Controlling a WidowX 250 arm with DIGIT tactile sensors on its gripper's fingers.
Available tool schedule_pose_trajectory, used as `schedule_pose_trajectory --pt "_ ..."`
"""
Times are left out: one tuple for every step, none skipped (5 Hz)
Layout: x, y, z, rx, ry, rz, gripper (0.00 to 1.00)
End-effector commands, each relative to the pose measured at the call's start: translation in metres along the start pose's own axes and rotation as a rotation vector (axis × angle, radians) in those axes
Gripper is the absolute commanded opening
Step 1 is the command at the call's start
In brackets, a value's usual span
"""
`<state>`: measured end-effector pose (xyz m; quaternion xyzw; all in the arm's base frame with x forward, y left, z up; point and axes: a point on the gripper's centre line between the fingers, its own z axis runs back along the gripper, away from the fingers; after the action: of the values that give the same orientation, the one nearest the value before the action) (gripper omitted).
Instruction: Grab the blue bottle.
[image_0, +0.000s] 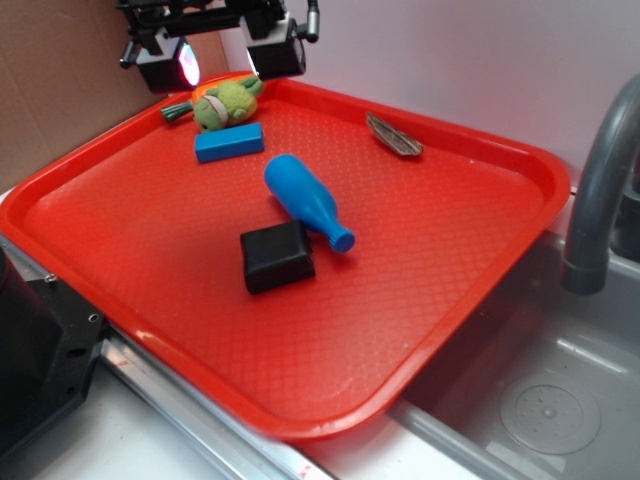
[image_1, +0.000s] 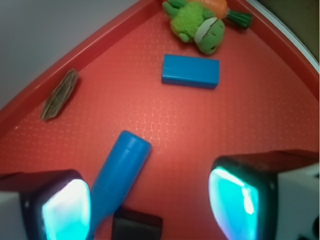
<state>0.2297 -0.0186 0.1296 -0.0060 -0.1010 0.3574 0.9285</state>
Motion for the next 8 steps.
schedule_pose_trajectory --pt "-0.006 -0.016 -0.072 0.067 0.063 0.251 1.00" --pt "-0.019 -0.026 -0.094 0.088 0.147 0.241 1.00" --pt "-0.023 -0.033 -0.104 0.108 0.151 0.191 1.00" --pt "-0.020 -0.036 -0.090 0.062 0.089 0.091 0.00" --pt "-0.012 -0.025 -0.039 -0.046 -0.061 -0.131 0.00" --pt "-0.008 0.011 0.015 0.003 -0.050 -0.324 0.00" --pt "-0.008 0.062 0.068 -0.045 0.003 -0.250 0.00" --pt "0.010 0.069 0.102 -0.047 0.084 -0.231 0.00"
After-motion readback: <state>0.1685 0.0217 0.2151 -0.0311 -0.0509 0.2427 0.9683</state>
